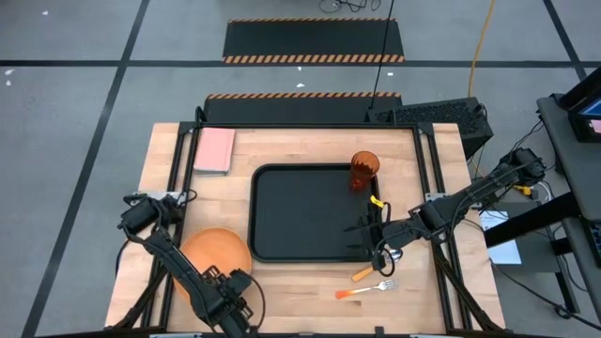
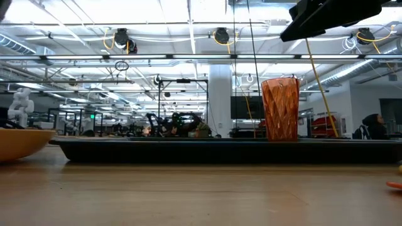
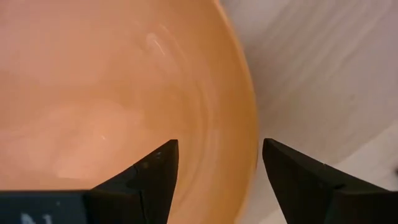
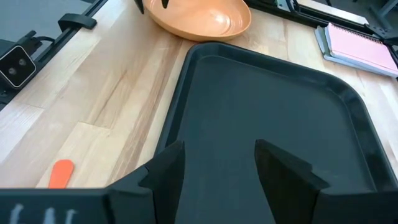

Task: Pick and place plate/cup/fork/spoon on tray
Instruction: Put the orange plate in the center of the black tray

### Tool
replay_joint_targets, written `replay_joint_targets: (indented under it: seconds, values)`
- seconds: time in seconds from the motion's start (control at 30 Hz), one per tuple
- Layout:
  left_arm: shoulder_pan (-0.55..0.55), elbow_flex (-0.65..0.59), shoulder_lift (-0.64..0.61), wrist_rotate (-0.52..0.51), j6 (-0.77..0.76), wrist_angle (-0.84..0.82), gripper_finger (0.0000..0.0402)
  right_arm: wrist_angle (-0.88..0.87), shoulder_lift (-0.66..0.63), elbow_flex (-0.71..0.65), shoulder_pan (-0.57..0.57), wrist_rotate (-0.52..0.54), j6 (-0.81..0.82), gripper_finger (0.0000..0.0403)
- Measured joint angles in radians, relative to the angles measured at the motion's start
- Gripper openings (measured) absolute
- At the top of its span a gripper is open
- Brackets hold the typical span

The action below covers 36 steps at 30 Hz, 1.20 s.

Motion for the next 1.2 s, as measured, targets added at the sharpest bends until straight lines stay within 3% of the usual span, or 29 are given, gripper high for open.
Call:
replay_joint_targets:
  seconds: [0.23,0.33,0.73,1.2]
  values:
    - [-0.02,-0.037,0.0,0.009,-0.001,0.08,0.0232,0.0,0.0,0.0,0.0,0.0,-0.019,0.0189]
    - [-0.024,-0.039,0.0,0.009,0.012,0.085,0.0213,0.0,0.0,0.0,0.0,0.0,-0.022,0.0189]
    - [-0.021,-0.038,-0.009,0.056,0.08,0.069,0.0016,0.0,0.0,0.0,0.0,0.0,-0.023,0.0189]
    - [0.0,-0.034,-0.139,0.075,0.071,-0.049,0.001,-0.001,0.0,0.0,0.0,0.0,-0.023,0.0189]
